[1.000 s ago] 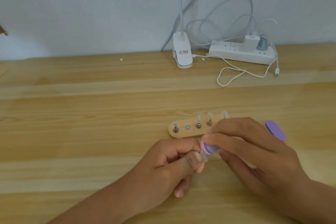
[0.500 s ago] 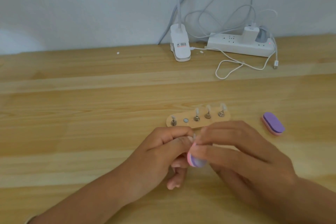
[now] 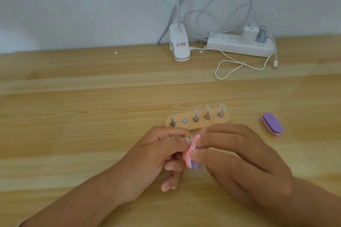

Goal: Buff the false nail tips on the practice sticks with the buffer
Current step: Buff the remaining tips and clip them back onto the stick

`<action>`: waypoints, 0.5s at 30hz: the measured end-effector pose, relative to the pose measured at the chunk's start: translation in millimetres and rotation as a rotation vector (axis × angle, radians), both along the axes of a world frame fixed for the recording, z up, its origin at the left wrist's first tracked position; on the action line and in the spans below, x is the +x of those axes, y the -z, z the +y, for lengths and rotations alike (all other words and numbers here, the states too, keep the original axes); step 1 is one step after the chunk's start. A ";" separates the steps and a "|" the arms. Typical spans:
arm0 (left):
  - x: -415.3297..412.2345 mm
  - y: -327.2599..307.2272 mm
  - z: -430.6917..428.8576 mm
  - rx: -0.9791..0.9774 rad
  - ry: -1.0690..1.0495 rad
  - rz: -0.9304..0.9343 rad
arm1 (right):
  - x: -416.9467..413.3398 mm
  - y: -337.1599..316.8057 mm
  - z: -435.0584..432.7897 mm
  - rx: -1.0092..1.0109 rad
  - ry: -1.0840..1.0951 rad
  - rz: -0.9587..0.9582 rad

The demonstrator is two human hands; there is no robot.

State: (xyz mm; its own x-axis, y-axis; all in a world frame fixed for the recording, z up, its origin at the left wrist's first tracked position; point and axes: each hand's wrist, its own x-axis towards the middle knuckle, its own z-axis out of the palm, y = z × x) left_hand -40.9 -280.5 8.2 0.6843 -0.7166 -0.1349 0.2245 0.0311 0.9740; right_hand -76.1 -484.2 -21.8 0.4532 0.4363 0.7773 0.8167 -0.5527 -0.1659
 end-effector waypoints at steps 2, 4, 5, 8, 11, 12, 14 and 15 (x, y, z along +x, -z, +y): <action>0.6 0.6 0.6 0.000 -0.005 0.009 | 3.4 -0.7 -1.8 -0.011 0.010 -0.006; 0.3 0.4 0.6 -0.006 0.000 0.012 | 5.4 -1.2 -1.9 0.022 0.028 0.007; 0.1 0.0 0.6 -0.016 0.001 0.018 | 3.8 -0.3 -0.9 0.017 0.015 -0.002; 0.8 0.4 0.6 -0.030 -0.009 0.037 | 1.3 1.6 -0.7 -0.068 -0.013 -0.062; 1.3 0.7 1.1 -0.017 -0.010 0.034 | 5.2 -0.2 -4.0 -0.037 0.033 -0.022; 1.1 0.5 1.1 -0.023 -0.009 0.036 | 3.7 0.6 -3.1 -0.046 0.027 -0.025; 1.0 0.0 0.9 -0.041 -0.011 0.046 | -0.3 2.0 -0.8 -0.107 -0.011 -0.061; 1.3 0.3 0.9 -0.041 -0.013 0.049 | 0.0 1.4 -1.8 -0.127 -0.012 -0.070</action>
